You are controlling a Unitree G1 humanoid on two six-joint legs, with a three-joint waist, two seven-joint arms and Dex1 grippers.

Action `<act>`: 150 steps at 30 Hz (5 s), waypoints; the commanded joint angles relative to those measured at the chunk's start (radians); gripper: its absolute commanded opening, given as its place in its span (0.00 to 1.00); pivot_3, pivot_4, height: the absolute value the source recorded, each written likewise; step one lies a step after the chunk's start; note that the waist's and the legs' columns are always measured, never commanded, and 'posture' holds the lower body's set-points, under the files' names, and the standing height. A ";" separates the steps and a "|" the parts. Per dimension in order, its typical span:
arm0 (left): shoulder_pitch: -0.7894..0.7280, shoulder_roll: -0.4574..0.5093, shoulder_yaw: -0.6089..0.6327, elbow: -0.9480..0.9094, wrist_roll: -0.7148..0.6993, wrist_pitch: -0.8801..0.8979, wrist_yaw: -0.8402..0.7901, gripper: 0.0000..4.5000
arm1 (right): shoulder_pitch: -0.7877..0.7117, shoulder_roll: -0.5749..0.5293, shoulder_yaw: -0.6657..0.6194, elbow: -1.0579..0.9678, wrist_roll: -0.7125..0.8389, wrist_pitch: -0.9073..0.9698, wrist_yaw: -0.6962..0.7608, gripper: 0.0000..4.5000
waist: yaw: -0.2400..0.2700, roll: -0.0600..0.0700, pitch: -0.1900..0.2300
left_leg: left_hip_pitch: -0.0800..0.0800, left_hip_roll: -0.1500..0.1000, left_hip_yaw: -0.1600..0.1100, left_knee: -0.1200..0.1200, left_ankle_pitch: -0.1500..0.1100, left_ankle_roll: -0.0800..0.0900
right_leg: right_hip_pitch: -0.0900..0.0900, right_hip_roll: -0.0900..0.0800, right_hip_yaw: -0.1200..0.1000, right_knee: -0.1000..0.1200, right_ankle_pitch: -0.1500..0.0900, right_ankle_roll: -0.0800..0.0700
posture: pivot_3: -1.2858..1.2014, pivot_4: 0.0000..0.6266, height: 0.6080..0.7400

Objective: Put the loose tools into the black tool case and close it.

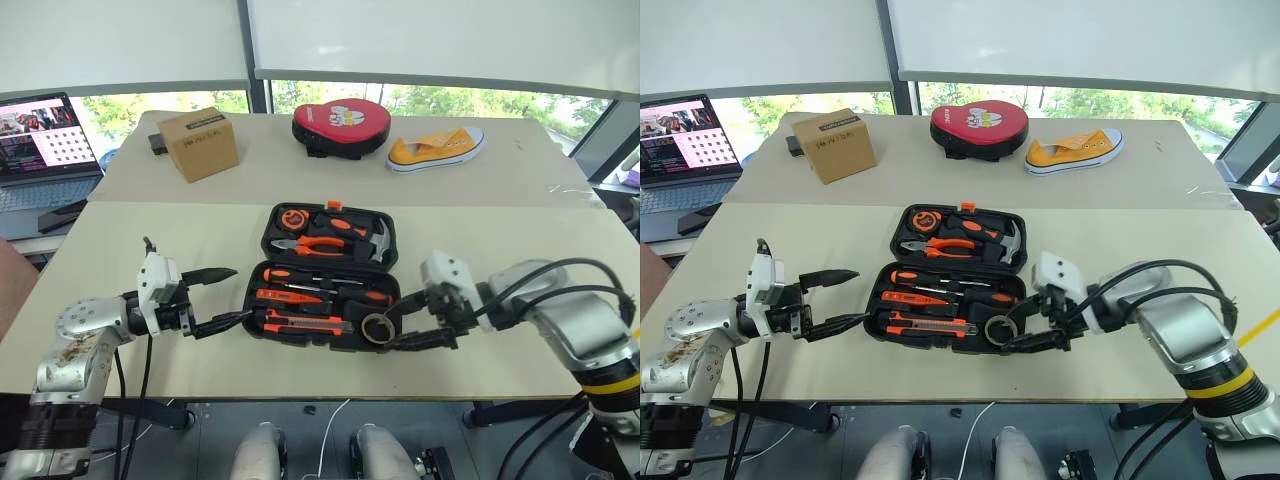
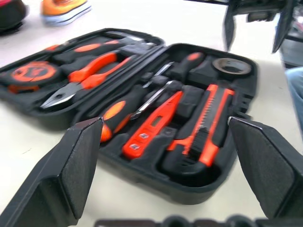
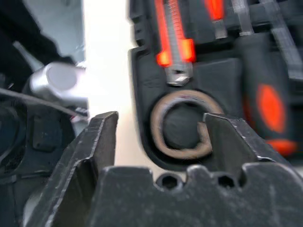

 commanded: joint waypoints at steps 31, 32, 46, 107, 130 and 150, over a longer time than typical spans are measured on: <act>-0.212 -0.193 -0.171 0.198 0.234 0.021 0.172 0.01 | 0.094 0.195 -0.070 0.303 -0.288 -0.514 -0.246 0.00 | 0.007 -0.001 0.000 | -0.002 0.000 0.001 0.005 -0.001 0.001 | 0.000 0.000 0.001 0.001 0.000 0.001 | 0.52 0.24 1.00; -0.208 -0.179 -0.156 0.184 0.221 0.076 0.183 0.01 | 0.094 0.187 -0.076 0.311 -0.303 -0.516 -0.256 0.00 | 0.006 -0.001 0.000 | -0.002 0.000 0.001 0.005 -0.001 0.001 | 0.000 0.000 0.001 0.001 0.000 0.001 | 0.52 0.24 1.00; -0.441 -0.051 -0.098 0.109 0.085 0.756 0.306 1.00 | -0.245 0.097 -0.067 0.244 -0.153 0.365 -0.324 0.78 | 0.005 -0.001 0.001 | -0.002 0.000 -0.001 0.005 0.000 0.001 | 0.000 0.001 0.000 0.002 0.000 0.001 | 0.52 0.24 1.00; 0.161 -0.175 0.019 0.073 0.329 -0.592 0.412 0.48 | 0.261 0.106 -0.014 0.587 -0.842 -1.680 -0.842 0.17 | -0.008 -0.002 0.003 | 0.010 -0.001 0.004 -0.001 0.001 0.001 | 0.010 -0.002 0.004 -0.003 0.003 0.002 | 0.52 0.24 1.00; -0.357 -0.117 -0.177 0.415 0.349 -0.199 0.271 0.04 | 0.626 0.008 0.120 -0.062 -0.269 -0.923 -0.481 0.00 | 0.006 -0.009 0.003 | 0.025 0.000 0.001 -0.009 0.001 0.002 | 0.029 -0.001 -0.002 -0.015 0.003 0.001 | 0.52 0.24 1.00; -0.216 -0.089 -0.194 0.300 0.264 -0.053 0.014 0.01 | 0.278 0.290 0.039 0.088 -0.317 -0.634 -0.560 0.00 | -0.011 -0.014 0.003 | 0.016 0.001 0.002 -0.009 0.001 0.001 | 0.017 0.000 0.001 -0.012 0.004 -0.001 | 0.52 0.24 1.00</act>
